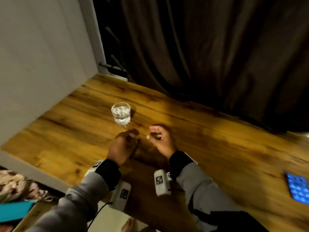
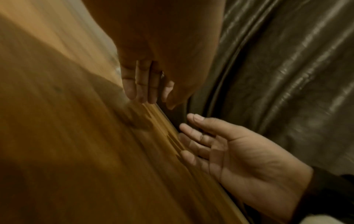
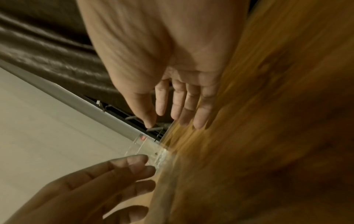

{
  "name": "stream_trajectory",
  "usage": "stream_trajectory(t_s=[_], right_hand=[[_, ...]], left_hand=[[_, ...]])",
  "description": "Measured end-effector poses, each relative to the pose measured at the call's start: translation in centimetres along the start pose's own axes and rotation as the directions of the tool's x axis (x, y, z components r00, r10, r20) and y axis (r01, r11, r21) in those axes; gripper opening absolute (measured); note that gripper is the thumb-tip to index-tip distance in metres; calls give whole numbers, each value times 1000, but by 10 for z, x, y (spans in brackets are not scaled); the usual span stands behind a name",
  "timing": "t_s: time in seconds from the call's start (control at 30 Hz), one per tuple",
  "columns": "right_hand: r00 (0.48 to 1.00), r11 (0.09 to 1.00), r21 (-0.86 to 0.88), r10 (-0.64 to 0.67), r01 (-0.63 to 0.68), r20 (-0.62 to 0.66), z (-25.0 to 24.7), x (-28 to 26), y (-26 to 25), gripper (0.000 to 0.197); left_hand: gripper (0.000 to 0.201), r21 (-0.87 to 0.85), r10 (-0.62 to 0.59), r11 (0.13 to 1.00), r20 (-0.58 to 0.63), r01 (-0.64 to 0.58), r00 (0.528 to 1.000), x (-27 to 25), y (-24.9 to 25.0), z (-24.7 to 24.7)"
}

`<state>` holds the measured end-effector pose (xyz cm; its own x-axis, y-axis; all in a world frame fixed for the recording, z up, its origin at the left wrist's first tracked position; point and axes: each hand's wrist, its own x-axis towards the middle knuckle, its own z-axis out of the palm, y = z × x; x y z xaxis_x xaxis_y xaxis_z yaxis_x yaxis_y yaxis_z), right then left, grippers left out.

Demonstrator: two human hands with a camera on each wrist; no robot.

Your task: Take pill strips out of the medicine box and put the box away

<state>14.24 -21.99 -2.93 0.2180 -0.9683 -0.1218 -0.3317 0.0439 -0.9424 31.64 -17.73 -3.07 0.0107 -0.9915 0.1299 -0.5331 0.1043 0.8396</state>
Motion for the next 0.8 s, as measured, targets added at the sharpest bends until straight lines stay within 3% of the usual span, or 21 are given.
stream_trajectory(t_s=[0.1, 0.2, 0.3, 0.37, 0.47, 0.57, 0.8], right_hand=[[999, 999, 33, 40, -40, -10, 43, 36, -21, 51], [996, 995, 40, 91, -91, -5, 75, 68, -32, 74], [994, 994, 30, 104, -103, -25, 100, 91, -32, 87], [994, 997, -24, 77, -79, -81, 110, 103, -28, 83], [986, 998, -28, 55, -60, -156, 116, 110, -31, 67], [979, 996, -37, 73, -82, -190, 110, 112, -25, 66], [947, 993, -31, 99, -113, -305, 45, 69, -18, 69]], left_hand=[[11, -56, -120, 992, -182, 111, 976, 13, -20, -43], [19, -151, -214, 972, -256, 180, 943, 34, -40, -67], [52, -206, -244, 954, -118, 216, 963, 55, -57, -77], [64, -296, -235, 930, -22, 218, 972, 67, -61, -75], [58, -369, -229, 905, -6, 211, 973, 81, -63, -67], [43, -317, -190, 931, -8, 178, 982, 86, -62, -57], [50, -275, -47, 957, 157, 89, 987, 91, -28, -18]])
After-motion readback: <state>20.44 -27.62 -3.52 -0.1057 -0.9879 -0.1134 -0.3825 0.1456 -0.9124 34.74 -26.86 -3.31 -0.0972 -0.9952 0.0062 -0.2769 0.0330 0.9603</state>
